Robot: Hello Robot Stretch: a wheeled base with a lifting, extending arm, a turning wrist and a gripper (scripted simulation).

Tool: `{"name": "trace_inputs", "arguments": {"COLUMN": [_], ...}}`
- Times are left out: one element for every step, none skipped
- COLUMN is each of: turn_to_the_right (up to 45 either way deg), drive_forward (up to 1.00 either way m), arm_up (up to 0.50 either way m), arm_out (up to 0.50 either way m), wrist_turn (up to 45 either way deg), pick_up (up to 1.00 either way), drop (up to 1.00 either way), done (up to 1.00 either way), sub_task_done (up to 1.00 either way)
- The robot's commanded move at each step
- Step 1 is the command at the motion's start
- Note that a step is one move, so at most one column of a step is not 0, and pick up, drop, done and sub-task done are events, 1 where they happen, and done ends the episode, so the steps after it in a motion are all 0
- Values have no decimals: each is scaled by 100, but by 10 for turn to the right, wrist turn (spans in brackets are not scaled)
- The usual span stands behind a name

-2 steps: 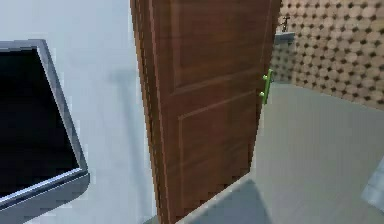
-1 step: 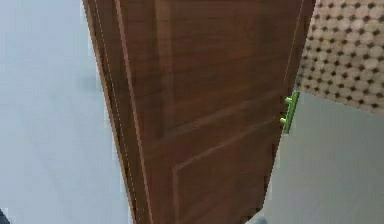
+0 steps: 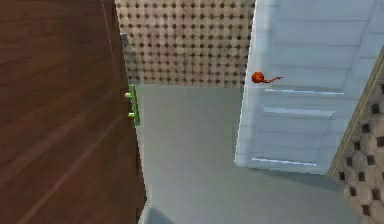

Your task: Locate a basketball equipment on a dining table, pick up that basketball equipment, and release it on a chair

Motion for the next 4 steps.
{"name": "trace_inputs", "arguments": {"turn_to_the_right": [0,60,0,-450], "drive_forward": [100,0,20,0], "arm_up": [0,0,0,0], "arm_out": [0,0,0,0], "wrist_turn": [0,0,0,0], "pick_up": [0,0,0,0], "drop": [0,0,0,0], "done": [0,0,0,0], "sub_task_done": [0,0,0,0]}}
